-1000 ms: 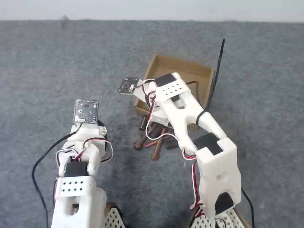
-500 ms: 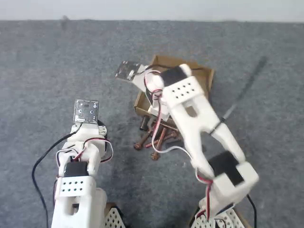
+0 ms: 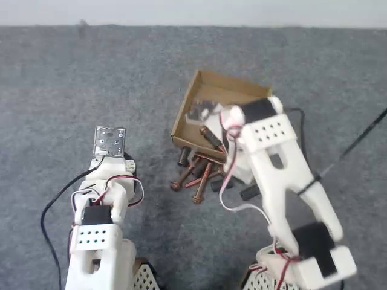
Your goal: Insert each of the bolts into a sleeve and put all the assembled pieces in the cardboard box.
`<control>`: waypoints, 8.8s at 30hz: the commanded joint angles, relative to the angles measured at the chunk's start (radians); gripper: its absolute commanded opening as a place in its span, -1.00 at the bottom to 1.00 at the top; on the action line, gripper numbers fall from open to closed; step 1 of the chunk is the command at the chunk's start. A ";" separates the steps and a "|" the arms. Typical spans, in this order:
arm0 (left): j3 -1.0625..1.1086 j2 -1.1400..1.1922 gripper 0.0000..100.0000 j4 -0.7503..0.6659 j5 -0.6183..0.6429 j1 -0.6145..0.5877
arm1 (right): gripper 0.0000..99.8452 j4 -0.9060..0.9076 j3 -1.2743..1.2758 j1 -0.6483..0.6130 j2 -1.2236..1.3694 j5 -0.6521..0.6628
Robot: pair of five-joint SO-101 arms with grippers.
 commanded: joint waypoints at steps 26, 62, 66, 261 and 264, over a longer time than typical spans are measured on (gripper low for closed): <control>-0.042 0.009 -0.95 -0.021 -0.015 0.005 | -0.77 -0.661 0.818 0.031 -0.481 0.517; -0.027 0.009 -0.95 -0.055 -0.015 0.006 | -0.77 -0.886 0.870 0.093 -0.274 0.631; -0.027 0.009 -0.95 -0.055 -0.015 0.006 | -0.77 -0.886 0.862 0.088 -0.260 0.626; -0.516 0.643 -0.91 0.253 0.227 0.164 | -0.99 -1.033 0.813 0.539 -0.254 -0.463; -0.509 0.617 -0.74 0.284 0.227 0.163 | -0.99 -1.032 0.813 0.539 -0.254 -0.463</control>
